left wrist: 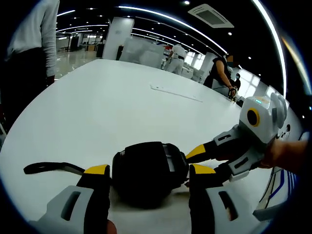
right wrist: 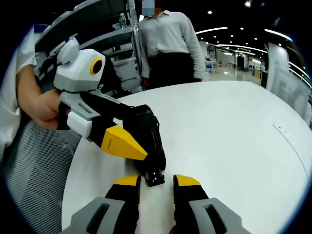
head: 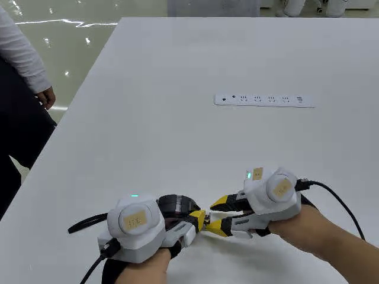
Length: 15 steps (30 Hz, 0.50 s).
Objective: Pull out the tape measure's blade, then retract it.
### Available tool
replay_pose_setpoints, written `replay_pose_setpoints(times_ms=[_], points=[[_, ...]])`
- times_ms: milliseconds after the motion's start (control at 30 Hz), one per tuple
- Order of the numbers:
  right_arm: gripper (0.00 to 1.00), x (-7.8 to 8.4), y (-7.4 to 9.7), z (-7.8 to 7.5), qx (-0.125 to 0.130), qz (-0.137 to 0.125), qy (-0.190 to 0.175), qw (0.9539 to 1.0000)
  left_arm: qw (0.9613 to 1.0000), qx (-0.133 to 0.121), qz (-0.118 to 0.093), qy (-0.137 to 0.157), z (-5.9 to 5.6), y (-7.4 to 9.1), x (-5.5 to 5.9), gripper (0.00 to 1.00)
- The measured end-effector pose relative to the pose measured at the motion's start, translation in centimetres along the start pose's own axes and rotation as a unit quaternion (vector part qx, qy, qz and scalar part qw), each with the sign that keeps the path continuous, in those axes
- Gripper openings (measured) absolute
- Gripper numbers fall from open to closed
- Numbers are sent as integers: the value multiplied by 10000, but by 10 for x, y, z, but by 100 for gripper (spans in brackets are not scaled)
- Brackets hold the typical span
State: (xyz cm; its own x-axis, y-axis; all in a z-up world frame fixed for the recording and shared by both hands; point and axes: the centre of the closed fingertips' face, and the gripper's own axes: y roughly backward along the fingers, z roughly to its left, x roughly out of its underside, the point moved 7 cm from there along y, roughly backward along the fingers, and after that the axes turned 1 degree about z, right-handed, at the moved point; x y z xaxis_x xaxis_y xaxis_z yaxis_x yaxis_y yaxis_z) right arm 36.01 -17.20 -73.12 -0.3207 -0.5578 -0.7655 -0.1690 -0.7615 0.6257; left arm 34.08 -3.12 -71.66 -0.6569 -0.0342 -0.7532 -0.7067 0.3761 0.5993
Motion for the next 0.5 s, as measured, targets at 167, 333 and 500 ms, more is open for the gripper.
replay_pose_setpoints(times_ms=[167,333,500], points=[[25,0,1,1,51,-7,-15,10000,10000,23,-11,-47,1,3,1,62],[26,1,12,4,167,-95,-69,9998,9999,110,-45,-118,1,10,-1,62],[30,3,26,9,325,-194,-135,9992,9993,236,-77,-294,5,20,-4,62]])
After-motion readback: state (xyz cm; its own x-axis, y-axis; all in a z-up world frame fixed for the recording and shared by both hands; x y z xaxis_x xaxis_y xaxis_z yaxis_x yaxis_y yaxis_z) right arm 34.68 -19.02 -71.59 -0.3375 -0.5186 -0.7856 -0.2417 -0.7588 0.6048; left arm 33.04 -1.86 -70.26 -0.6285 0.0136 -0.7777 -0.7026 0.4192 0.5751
